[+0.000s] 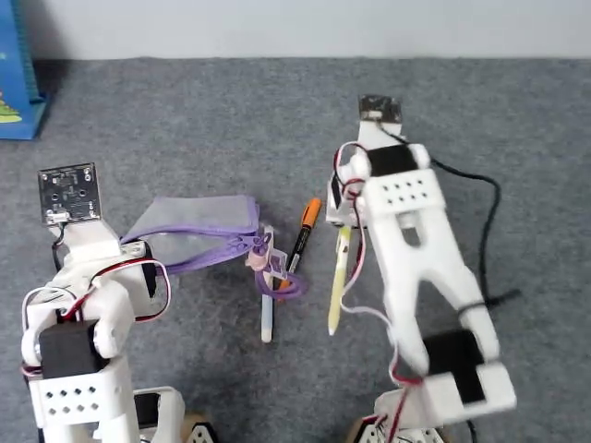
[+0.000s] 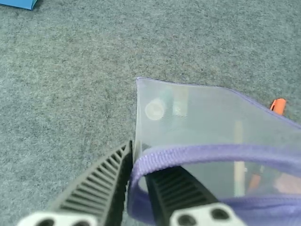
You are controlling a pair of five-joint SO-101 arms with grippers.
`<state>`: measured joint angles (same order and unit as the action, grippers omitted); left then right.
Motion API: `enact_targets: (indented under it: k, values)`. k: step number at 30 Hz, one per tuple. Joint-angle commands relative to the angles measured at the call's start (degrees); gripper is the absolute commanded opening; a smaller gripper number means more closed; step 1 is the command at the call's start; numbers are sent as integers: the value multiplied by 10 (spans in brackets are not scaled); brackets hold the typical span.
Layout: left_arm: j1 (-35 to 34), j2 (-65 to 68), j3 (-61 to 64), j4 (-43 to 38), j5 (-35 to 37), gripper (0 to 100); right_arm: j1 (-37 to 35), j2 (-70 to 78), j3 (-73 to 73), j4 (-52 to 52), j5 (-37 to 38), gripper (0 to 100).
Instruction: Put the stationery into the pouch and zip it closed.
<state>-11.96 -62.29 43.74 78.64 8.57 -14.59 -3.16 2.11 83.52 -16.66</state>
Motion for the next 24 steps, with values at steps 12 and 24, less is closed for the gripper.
enact_targets:
  k: [12, 24]
  values:
    - [24, -3, -4, 0, 2, 10, -159, -346, -26, 68, 11, 8]
    - [25, -3, -4, 0, 2, 10, -318, -479, -26, 62, 10, 8]
